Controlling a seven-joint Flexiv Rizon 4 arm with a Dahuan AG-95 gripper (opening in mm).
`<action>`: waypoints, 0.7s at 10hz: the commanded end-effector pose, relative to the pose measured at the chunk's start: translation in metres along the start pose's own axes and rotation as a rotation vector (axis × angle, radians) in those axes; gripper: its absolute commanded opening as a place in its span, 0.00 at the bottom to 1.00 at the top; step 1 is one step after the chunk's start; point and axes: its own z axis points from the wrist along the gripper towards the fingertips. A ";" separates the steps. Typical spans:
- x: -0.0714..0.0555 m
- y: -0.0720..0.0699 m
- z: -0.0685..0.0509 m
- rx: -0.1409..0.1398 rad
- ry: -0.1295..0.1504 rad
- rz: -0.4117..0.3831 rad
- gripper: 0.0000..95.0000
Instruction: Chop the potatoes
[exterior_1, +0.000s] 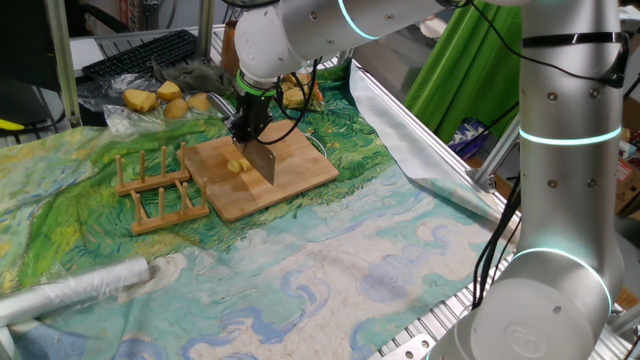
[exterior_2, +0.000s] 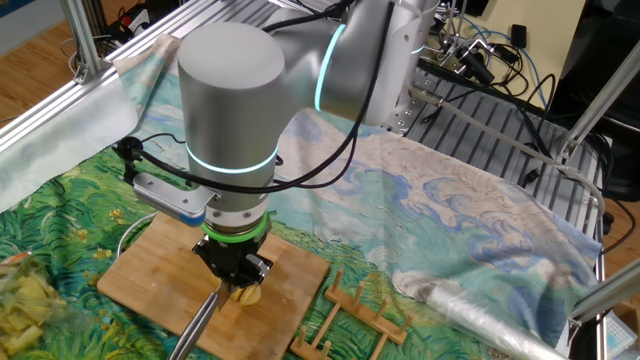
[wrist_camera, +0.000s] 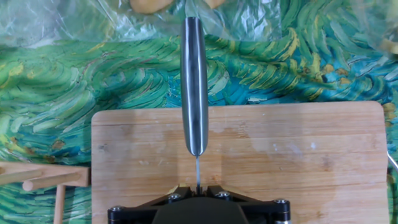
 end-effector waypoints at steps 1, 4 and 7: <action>0.000 0.000 -0.001 0.004 0.000 -0.007 0.00; 0.000 -0.001 0.000 0.004 0.002 -0.009 0.00; 0.001 -0.001 0.017 0.001 0.009 -0.007 0.00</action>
